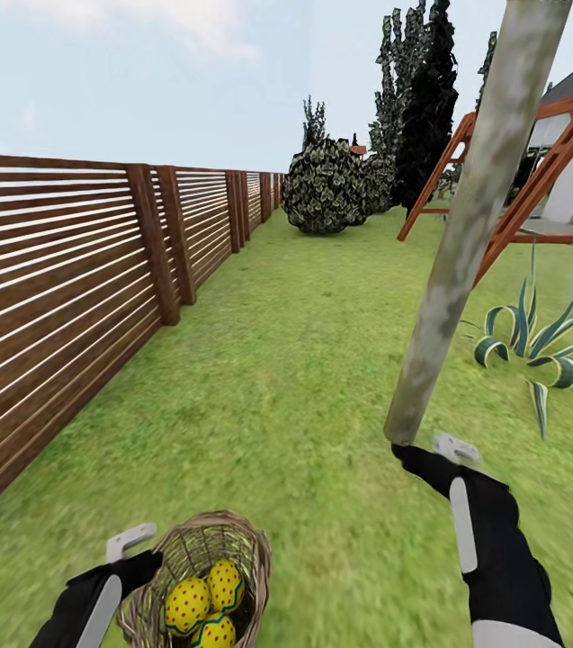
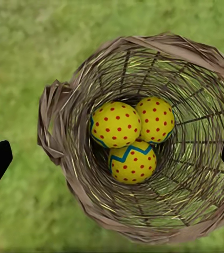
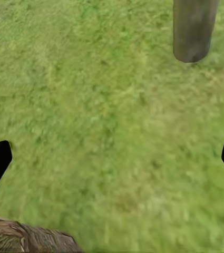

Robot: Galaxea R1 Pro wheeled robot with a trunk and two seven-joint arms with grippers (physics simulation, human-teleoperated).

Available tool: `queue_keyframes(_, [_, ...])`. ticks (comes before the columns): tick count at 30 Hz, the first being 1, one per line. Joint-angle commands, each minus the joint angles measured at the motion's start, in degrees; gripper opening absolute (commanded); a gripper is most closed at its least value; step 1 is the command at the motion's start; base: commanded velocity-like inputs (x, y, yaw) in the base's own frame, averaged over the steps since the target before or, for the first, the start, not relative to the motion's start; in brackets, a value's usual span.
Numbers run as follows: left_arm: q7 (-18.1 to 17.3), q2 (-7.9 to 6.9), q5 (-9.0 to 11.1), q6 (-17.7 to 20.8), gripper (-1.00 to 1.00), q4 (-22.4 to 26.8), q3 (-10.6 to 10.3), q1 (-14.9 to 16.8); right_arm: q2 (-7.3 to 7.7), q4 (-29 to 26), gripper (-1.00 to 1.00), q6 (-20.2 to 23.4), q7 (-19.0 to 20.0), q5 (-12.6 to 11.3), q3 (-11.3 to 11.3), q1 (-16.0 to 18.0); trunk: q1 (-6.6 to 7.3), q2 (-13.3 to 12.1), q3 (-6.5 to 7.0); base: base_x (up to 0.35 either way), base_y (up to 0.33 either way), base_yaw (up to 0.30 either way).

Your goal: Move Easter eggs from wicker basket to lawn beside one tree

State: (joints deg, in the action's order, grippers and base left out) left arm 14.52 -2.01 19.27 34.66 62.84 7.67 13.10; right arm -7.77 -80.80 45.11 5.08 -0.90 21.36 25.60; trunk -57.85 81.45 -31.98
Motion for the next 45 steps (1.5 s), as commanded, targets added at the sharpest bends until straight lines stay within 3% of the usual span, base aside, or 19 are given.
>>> queue_keyframes(1, [0.48,-0.02,0.58,0.13,1.00,0.05,-0.29,0.02,-0.18,-0.77,1.00,0.49,0.28,0.06,-0.62,0.02,0.23,-0.38,0.12,0.000,0.000,0.000])
queue_keyframes(4, [0.64,-0.01,0.54,-0.74,1.00,-0.10,-1.18,0.01,-0.42,-2.20,1.00,0.93,0.18,-1.30,-2.48,-0.06,0.88,-1.59,0.66,0.000,0.000,0.000])
queue_keyframes(5, [0.73,-0.01,0.53,-1.24,1.00,-0.13,-1.70,0.02,-0.42,-2.55,1.00,1.05,0.04,-2.94,-3.06,-0.08,1.10,-1.99,0.84,0.000,0.000,0.000])
queue_keyframes(10, [0.89,-0.01,0.51,-1.97,1.00,-0.26,-3.43,0.00,-0.22,-3.10,1.00,1.29,-0.12,-7.33,-3.95,-0.10,1.54,-2.79,1.20,0.000,0.000,0.000])
queue_keyframes(13, [0.92,-0.01,0.51,-2.23,1.00,-0.37,-4.47,0.00,-0.12,-3.22,1.00,1.24,0.06,-8.44,-4.18,-0.11,1.54,-2.79,1.20,0.000,0.000,0.000])
queue_keyframes(17, [0.89,-0.01,0.48,-2.35,1.00,-0.51,-5.26,0.00,-0.02,-3.28,1.00,1.16,0.21,-8.95,-4.72,-0.11,1.54,-2.79,1.20,0.000,0.000,0.000])
queue_keyframes(25, [0.62,0.16,0.48,-2.82,1.00,-3.15,-5.60,0.06,0.10,-3.42,1.00,1.19,0.28,-9.18,-5.33,-0.11,3.30,-6.00,2.64,0.000,0.000,0.000])
queue_keyframes(31, [0.38,0.24,0.44,-5.27,1.00,-4.93,-6.10,0.08,0.12,-3.61,1.00,1.27,0.28,-9.20,-5.36,-0.11,3.30,-6.00,2.64,0.000,0.000,0.000])
queue_keyframes(36, [0.34,0.37,0.48,-6.36,1.00,-6.71,-8.69,0.15,0.12,-3.65,1.00,1.29,0.28,-9.20,-5.36,-0.11,3.30,-6.00,2.64,0.000,0.000,0.000])
queue_keyframes(45, [0.26,0.66,0.49,-7.48,1.00,-7.60,-10.15,0.17,0.12,-3.83,1.00,1.31,0.28,-9.24,-5.39,-0.11,3.30,-6.00,2.64,0.000,0.000,0.000])
